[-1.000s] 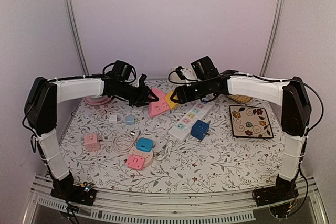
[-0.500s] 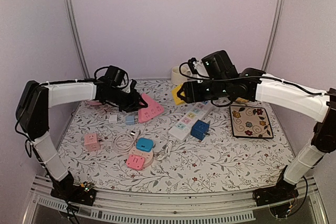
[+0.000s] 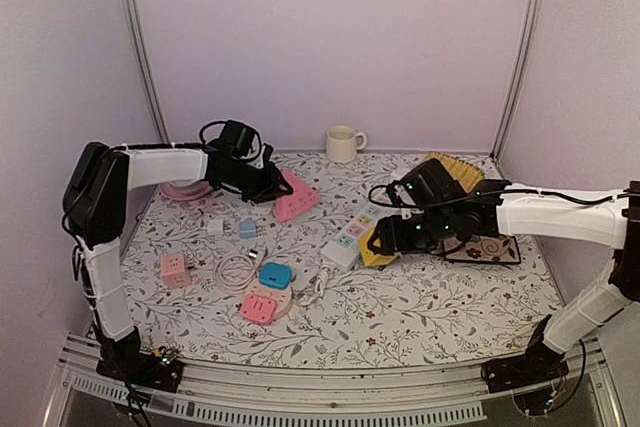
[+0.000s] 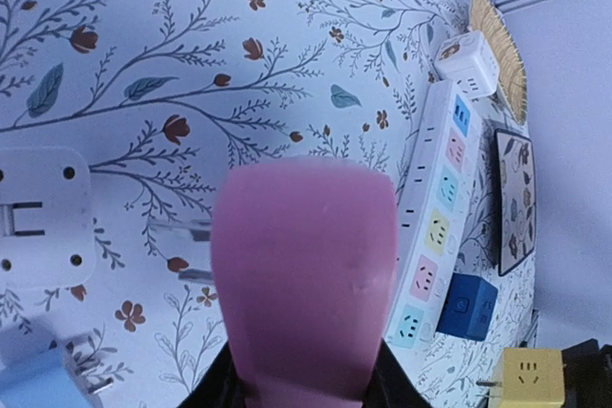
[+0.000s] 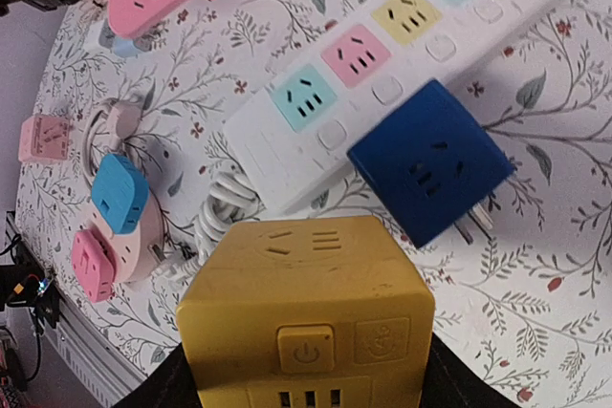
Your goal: Pull the plug off the socket
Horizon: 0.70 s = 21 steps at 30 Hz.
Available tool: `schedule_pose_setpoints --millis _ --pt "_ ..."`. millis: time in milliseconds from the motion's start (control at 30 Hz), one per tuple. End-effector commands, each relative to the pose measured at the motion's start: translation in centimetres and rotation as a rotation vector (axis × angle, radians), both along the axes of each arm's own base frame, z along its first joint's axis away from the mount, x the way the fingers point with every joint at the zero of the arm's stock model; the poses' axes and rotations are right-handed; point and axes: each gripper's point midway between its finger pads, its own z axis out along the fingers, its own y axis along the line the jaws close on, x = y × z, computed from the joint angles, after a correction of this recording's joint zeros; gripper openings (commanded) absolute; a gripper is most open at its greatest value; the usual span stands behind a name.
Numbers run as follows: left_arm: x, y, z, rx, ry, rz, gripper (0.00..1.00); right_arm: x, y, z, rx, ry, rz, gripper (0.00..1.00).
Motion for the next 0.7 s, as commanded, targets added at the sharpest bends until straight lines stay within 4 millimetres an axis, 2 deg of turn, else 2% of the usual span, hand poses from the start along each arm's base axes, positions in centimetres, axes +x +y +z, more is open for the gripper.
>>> schedule_pose_setpoints --millis 0,167,400,467,633,667 --pt "1.5 -1.1 -0.3 -0.015 -0.030 -0.033 0.00 -1.9 -0.5 0.8 0.148 0.062 -0.077 0.03" --pt "1.6 -1.8 -1.5 -0.023 -0.005 -0.054 0.01 -4.0 -2.1 -2.9 0.124 0.160 -0.124 0.03" --pt "2.1 -2.4 -2.9 -0.028 0.025 -0.069 0.12 -4.9 -2.5 -5.7 0.104 0.227 -0.136 0.04" --pt "2.3 -2.5 -2.8 -0.028 0.028 -0.070 0.22 -4.9 -2.4 -6.3 0.096 0.240 -0.135 0.04" --pt "2.6 -2.2 -2.0 -0.004 0.007 -0.063 0.59 -4.7 -2.7 -8.1 0.058 0.286 -0.163 0.05" --pt "2.7 -2.2 -1.8 -0.001 0.000 -0.065 0.63 -4.5 -2.8 -8.4 0.050 0.297 -0.170 0.06"
